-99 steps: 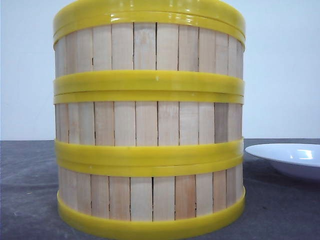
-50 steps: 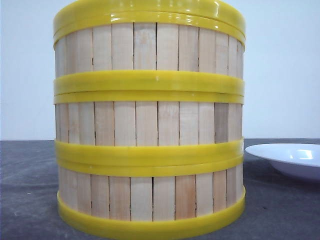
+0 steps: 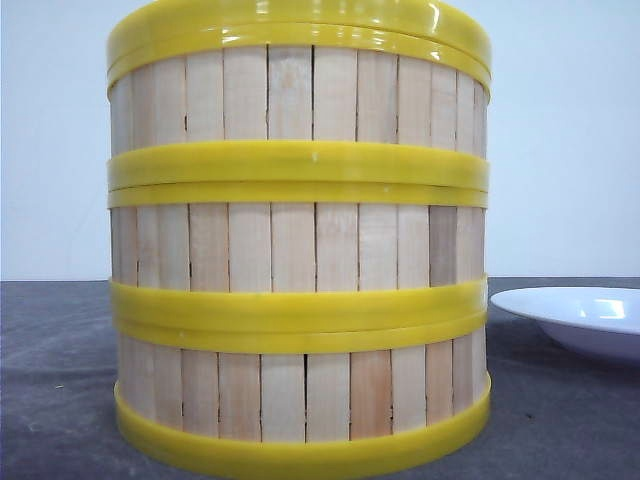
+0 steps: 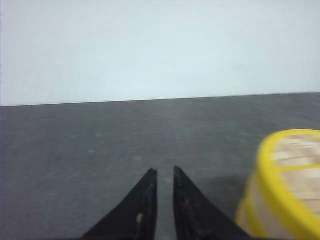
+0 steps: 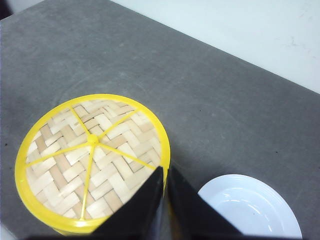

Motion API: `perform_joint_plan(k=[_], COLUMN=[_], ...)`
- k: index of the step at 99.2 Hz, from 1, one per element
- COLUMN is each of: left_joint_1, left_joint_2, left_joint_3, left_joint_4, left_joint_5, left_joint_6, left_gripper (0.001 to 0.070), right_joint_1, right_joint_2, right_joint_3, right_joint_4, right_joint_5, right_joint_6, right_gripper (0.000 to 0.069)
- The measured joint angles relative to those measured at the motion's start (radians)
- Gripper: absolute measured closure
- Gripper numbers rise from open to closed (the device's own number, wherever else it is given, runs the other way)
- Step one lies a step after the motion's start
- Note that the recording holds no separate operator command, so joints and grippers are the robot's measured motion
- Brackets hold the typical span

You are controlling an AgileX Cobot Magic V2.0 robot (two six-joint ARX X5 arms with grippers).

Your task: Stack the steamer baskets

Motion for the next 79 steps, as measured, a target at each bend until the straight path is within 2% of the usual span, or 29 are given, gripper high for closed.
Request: perform_joint_plan(k=[7, 17, 27, 36, 79], left_joint_1=[0.039, 0.072, 0.087, 0.090, 0.100], left_joint_2=[-0.064, -0.142, -0.201, -0.235, -0.256], left_joint_3=[-0.104, -0.235, -0.351, -0.434, -0.629], left_joint_4=[0.056, 0.116, 0.153, 0.179, 0.302], left_joint_5=[-0.012, -0.056, -0.096, -0.104, -0.130], left_joint_6=[0.001, 0.001, 0.002, 0.006, 0.023], left_gripper=[0.0678, 0.0678, 0.0678, 0.0678, 0.0678], right_joint_1=[0.000, 0.000, 0.000, 0.000, 0.000], right_joint_2=[0.000, 0.000, 0.000, 0.000, 0.000], right_joint_3=[0.000, 0.000, 0.000, 0.000, 0.000], right_joint_4=[0.000, 0.000, 0.000, 0.000, 0.000], right_joint_5=[0.000, 0.000, 0.000, 0.000, 0.000], right_joint_6=[0.000, 0.000, 0.000, 0.000, 0.000], right_gripper=[0.0682, 0.0682, 0.0682, 0.0682, 0.0682])
